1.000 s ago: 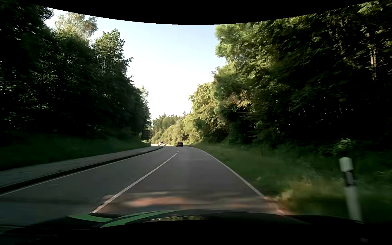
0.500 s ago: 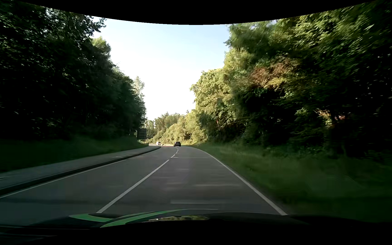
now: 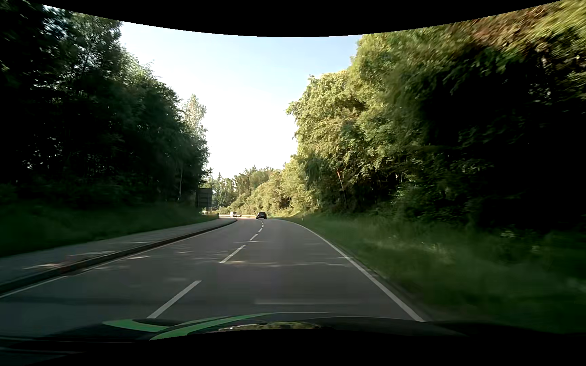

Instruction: Follow the waypoints while adhering to traffic rules and regulations

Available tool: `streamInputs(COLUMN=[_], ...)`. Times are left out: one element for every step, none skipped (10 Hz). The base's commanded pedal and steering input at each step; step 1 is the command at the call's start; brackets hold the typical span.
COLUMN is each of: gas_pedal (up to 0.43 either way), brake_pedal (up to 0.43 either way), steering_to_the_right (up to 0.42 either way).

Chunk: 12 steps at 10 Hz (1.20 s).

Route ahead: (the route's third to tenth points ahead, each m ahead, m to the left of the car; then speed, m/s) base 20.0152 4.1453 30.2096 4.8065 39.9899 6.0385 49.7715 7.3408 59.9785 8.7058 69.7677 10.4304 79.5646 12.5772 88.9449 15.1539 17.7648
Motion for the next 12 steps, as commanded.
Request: streamInputs(gas_pedal=[0.177,0.177,0.177,0.177,0.177,0.177,0.177,0.177,0.177,0.177,0.177,0.177], brake_pedal=[0.0,0.0,0.0,0.0,0.0,0.0,0.0,0.0,0.0,0.0,0.0,0.0], steering_to_the_right=[-0.012,-0.013,-0.014,-0.015,-0.016,-0.017,-0.017,-0.017,-0.018,-0.017,-0.018,-0.017])
